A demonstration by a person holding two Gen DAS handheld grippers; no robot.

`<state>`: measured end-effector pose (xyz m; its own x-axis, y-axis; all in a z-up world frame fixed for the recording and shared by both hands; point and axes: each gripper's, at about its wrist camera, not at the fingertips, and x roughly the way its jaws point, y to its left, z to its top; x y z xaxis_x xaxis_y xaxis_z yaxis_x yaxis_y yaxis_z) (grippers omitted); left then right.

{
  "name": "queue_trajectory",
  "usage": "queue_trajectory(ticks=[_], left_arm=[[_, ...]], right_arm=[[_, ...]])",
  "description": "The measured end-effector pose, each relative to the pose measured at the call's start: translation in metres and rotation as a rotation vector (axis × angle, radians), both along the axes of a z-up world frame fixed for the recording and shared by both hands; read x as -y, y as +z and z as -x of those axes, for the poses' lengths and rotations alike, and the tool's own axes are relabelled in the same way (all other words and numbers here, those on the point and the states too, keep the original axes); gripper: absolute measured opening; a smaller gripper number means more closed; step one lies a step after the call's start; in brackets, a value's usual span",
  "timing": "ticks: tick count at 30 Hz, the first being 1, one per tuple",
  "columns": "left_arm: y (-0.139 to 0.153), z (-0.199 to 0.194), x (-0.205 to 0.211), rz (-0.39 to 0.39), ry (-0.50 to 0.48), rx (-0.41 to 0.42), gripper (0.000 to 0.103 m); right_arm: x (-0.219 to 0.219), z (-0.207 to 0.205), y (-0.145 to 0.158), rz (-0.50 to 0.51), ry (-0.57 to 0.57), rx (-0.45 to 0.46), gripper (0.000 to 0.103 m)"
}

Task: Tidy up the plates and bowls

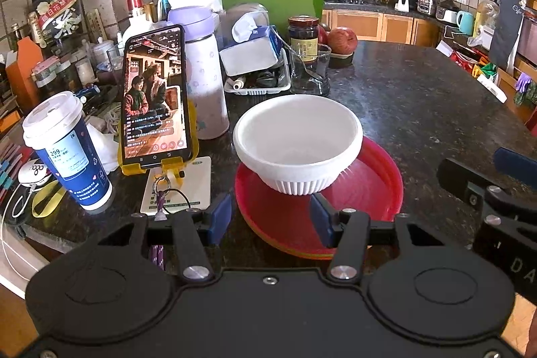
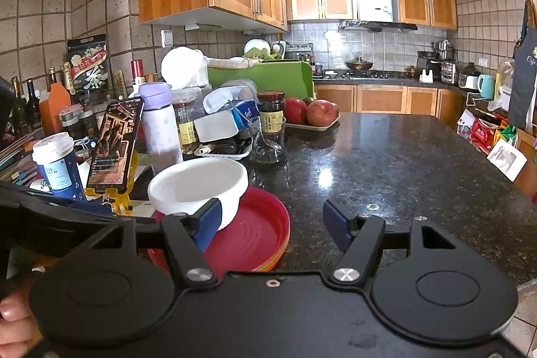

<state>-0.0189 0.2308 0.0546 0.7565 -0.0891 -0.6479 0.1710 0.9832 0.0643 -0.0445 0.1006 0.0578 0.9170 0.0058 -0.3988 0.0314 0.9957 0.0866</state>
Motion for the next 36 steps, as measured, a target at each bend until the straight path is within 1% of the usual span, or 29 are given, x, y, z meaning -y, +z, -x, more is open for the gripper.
queue_trajectory(ticks=[9, 15, 36], left_arm=[[0.001, 0.007, 0.003, 0.003, -0.001, 0.001, 0.058], [0.003, 0.012, 0.004, 0.002, -0.002, 0.017, 0.058], [0.002, 0.015, 0.011, 0.002, -0.033, 0.014, 0.058]], right_arm=[[0.001, 0.007, 0.001, -0.005, 0.000, 0.009, 0.069], [-0.001, 0.010, 0.002, -0.004, 0.006, 0.016, 0.069], [0.000, 0.012, 0.001, -0.003, 0.008, 0.017, 0.069]])
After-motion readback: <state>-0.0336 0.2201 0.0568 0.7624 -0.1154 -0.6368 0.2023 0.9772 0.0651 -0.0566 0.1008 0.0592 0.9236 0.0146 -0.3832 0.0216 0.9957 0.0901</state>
